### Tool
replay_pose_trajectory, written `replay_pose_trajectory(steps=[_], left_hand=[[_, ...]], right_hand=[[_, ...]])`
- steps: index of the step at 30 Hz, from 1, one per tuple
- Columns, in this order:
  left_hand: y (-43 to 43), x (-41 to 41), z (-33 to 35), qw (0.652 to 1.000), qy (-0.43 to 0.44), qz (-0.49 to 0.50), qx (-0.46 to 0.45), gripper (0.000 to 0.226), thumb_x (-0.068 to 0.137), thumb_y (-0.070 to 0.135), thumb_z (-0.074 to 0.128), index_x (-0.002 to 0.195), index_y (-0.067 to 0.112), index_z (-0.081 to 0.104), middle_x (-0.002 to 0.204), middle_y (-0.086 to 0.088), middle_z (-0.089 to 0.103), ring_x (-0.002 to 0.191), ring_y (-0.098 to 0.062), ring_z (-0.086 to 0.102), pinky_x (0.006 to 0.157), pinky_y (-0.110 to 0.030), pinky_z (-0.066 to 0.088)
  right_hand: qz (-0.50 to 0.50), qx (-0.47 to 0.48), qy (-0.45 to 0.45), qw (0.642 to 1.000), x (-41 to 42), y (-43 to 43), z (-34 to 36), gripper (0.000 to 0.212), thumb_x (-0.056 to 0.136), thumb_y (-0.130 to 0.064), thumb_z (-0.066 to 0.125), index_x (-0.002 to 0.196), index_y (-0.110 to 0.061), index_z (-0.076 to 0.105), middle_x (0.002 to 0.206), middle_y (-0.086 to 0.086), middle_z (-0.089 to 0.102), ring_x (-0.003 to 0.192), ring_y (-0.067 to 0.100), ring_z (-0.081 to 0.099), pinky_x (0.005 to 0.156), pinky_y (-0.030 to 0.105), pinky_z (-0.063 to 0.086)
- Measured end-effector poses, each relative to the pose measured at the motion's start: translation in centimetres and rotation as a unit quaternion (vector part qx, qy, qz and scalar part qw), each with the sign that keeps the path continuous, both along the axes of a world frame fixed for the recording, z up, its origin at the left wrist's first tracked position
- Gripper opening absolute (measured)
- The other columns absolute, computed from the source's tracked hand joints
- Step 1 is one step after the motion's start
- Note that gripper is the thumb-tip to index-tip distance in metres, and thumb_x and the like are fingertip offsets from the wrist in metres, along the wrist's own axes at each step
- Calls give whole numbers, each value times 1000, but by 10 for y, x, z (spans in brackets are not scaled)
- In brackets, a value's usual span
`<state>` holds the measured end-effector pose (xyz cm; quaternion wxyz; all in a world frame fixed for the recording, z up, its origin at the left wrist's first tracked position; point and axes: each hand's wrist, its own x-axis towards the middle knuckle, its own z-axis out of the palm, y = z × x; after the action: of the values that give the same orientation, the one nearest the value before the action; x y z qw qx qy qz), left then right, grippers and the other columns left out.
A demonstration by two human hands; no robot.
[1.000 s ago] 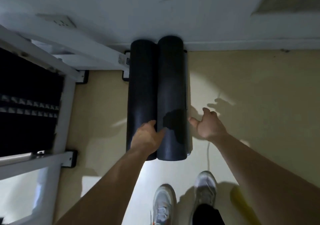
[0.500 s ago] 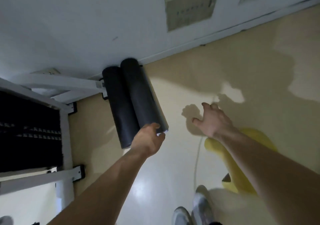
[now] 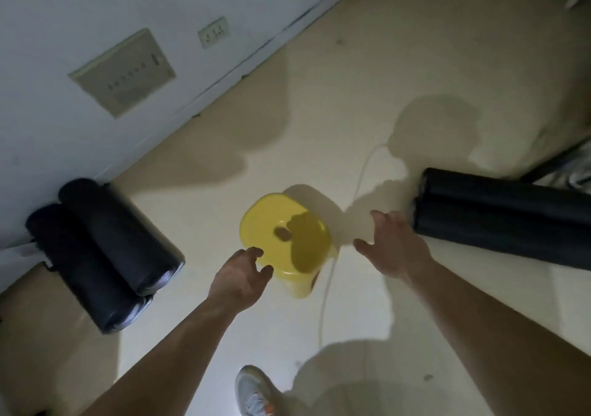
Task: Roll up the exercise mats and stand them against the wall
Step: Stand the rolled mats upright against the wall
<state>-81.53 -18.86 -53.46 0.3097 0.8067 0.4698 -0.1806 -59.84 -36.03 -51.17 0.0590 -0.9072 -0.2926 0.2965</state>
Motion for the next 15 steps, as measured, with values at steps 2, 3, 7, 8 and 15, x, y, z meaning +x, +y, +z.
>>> replay_pose_trajectory(steps=[2,3,7,8,15], left_hand=[[-60,40,1,1000,0,-26,4,48,99,40,55,144,25,50,141,1,55,126,-21,54,101,-32,44],[-90,59,1,999,2,-36,-1,48,99,40,56,144,25,50,141,1,55,126,-22,54,100,-33,44],[-204,130,-7,994,3,-105,-26,46,97,39,55,140,23,52,138,-3,57,125,-24,53,103,-35,45],[-228,147,-10,991,3,-131,-22,47,97,40,55,141,25,51,139,-1,57,128,-22,52,105,-33,43],[-336,255,-49,966,7,-258,-31,40,99,40,51,138,41,53,134,3,55,117,-17,59,100,-35,48]], right_hand=[[-39,1,-2,999,30,-80,3,66,98,-54,58,149,-16,39,142,13,46,127,34,52,100,46,50],[-58,-3,0,998,42,-119,5,67,99,-53,57,150,-17,37,143,13,45,128,34,51,101,46,50],[-104,-45,5,994,76,-261,8,70,101,-53,54,155,-15,30,149,12,40,133,32,47,102,45,49],[-116,-52,7,992,83,-290,6,69,100,-53,54,154,-15,32,148,12,42,131,32,49,101,45,50],[-234,-59,52,969,153,-428,-46,78,101,-63,48,161,-20,24,155,8,38,137,30,47,104,46,49]])
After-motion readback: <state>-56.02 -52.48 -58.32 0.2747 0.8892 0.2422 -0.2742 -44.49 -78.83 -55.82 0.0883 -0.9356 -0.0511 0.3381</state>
